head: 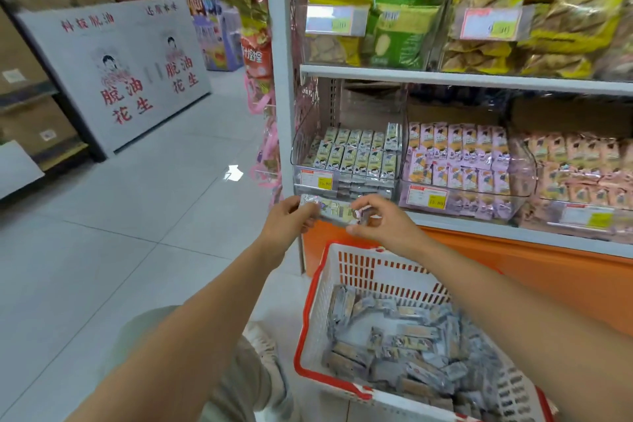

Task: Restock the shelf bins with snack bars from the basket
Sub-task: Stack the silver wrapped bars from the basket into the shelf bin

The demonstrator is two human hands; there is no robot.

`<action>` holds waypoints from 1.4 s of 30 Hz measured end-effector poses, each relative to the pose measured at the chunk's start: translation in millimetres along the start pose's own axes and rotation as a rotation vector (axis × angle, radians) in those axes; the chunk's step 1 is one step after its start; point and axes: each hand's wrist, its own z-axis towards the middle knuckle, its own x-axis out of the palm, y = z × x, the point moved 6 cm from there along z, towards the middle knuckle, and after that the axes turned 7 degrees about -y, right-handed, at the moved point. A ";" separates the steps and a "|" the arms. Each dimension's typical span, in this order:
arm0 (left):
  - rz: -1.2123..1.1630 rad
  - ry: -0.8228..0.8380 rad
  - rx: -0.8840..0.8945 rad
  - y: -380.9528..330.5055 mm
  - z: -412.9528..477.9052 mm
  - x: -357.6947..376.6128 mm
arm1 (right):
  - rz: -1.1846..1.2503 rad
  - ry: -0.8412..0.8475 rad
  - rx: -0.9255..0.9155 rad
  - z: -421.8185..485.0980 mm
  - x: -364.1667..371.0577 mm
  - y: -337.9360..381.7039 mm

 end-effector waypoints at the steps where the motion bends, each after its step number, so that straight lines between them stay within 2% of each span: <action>1: -0.007 -0.019 0.000 -4.7 3.5 -2.7 | -0.021 -0.007 -0.018 2.2 1.0 4.1; 5: -0.041 -0.066 0.024 -17.3 22.1 -6.5 | -0.088 -0.056 -0.102 16.2 5.2 25.8; 8: -0.004 -0.122 0.048 -21.8 39.5 -8.5 | -0.115 -0.181 -0.119 34.7 -1.3 35.4; 13: 0.402 -0.281 0.156 -23.1 76.0 -23.6 | -0.167 -0.403 -0.059 82.0 -18.9 41.0; 16: 0.557 -0.277 0.192 -20.6 94.8 -24.4 | -0.186 -0.433 0.003 117.4 -19.6 35.4; 20: 0.629 -0.238 0.253 -16.8 115.3 -15.6 | -0.201 -0.466 0.053 160.6 -14.5 34.1; 26: 0.666 -0.300 0.361 -13.4 139.2 -7.0 | -0.287 -0.519 -0.007 217.3 1.4 30.2; 31: 0.717 -0.303 0.417 -1.1 146.1 -0.7 | -0.396 -0.458 -0.073 235.0 19.2 23.9; 37: 0.755 -0.301 0.446 2.2 146.1 1.4 | -0.503 -0.236 -0.187 237.9 31.5 23.4; 42: 0.734 -0.299 0.456 1.7 145.6 0.5 | -0.586 -0.262 -0.167 244.7 25.6 21.3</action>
